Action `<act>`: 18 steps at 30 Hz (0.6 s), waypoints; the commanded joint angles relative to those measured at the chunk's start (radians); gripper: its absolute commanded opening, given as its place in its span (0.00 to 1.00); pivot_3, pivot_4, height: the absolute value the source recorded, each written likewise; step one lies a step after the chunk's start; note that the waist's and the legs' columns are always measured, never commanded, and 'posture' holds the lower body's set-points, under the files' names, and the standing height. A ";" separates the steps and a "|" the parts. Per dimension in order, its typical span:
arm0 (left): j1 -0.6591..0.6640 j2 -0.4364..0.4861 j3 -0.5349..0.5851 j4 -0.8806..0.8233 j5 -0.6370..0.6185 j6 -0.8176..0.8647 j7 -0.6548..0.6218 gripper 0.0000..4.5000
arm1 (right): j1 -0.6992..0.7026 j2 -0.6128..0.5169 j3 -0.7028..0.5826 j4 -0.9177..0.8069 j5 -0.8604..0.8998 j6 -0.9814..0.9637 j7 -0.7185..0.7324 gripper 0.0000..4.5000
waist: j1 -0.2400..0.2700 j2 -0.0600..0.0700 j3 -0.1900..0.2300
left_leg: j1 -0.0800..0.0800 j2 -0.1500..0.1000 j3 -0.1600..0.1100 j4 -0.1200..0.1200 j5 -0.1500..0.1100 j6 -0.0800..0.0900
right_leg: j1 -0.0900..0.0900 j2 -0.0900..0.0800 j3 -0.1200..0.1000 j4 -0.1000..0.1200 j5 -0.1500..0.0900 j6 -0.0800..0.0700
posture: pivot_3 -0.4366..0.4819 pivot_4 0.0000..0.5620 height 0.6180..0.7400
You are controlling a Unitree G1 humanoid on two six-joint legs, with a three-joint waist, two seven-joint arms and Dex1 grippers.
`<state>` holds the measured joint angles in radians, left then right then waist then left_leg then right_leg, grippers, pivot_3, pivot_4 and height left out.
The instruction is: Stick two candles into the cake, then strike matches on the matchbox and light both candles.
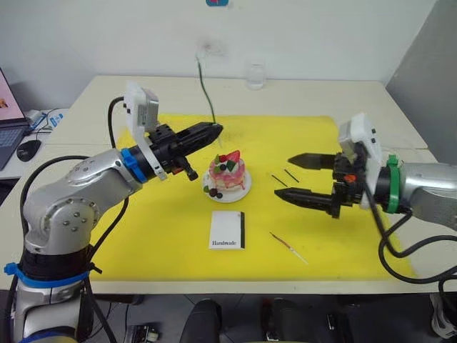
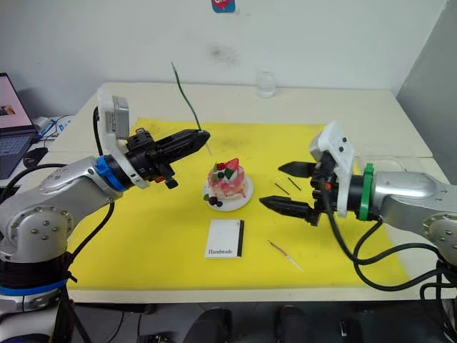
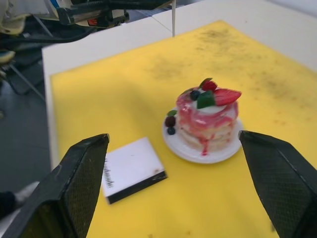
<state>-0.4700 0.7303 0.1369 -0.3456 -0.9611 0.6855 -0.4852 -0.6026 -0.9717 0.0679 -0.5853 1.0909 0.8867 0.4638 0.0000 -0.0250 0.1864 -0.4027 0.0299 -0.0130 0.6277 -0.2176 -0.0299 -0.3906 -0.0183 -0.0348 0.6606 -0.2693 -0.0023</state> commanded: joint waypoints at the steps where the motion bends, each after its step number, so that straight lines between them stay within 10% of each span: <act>1: 0.029 -0.006 -0.007 0.062 0.174 -0.148 -0.073 0.00 | -0.031 0.044 0.054 -0.015 -0.154 -0.061 0.049 0.99 | 0.001 0.000 0.000 | -0.001 0.000 0.000 0.000 0.000 0.000 | -0.001 0.000 0.000 0.000 0.000 0.000 | 0.48 0.27 1.00; 18: -0.021 -0.211 -0.070 0.354 0.385 -0.323 -0.279 0.00 | 0.011 0.220 0.161 -0.059 -0.420 -0.062 0.124 0.99 | 0.002 0.000 0.000 | -0.014 0.000 -0.001 0.003 0.000 0.000 | -0.014 -0.001 -0.002 0.004 0.001 0.001 | 0.48 0.27 1.00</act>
<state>-0.4703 0.5248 0.0572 0.0145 -0.5743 0.3705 -0.7538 -0.5925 -0.7585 0.2515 -0.6093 0.6799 0.8236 0.5796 0.0019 -0.0249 0.1864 -0.4171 0.0299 -0.0140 0.6306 -0.2174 -0.0298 -0.4049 -0.0189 -0.0361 0.6647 -0.2682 -0.0011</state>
